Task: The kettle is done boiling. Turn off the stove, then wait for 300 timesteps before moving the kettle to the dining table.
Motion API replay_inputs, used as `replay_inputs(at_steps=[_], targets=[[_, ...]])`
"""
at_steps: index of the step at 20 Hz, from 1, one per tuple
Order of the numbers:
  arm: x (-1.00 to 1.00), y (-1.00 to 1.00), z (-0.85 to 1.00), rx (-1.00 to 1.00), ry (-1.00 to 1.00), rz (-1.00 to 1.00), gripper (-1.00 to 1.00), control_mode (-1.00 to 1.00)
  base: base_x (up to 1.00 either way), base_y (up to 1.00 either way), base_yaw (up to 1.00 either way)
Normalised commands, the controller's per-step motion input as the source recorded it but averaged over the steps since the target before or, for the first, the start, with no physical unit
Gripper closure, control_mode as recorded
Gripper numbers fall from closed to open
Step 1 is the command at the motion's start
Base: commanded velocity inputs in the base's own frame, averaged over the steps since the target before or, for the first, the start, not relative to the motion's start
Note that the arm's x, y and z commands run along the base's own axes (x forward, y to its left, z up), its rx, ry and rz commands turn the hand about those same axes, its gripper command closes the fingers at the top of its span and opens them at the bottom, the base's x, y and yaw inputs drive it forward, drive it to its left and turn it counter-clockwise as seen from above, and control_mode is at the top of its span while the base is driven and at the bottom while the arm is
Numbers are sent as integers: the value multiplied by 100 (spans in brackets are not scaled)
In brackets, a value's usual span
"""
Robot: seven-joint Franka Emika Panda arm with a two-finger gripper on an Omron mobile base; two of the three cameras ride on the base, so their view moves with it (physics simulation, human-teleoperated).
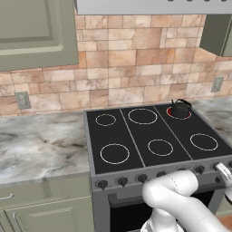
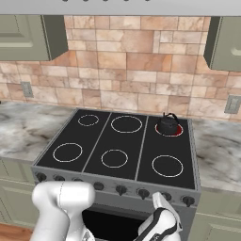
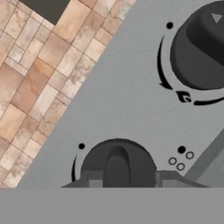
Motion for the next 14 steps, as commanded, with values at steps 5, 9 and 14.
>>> replay_inputs(at_steps=[5, 9, 14], targets=[[-5, 0, 19, 26, 4, -8, 100, -100, 0, 0, 0], [-7, 0, 21, 28, 7, -6, 100, -100, 0, 0, 0], [-4, 0, 7, 26, 5, -4, 100, -100, 0, 0, 0]])
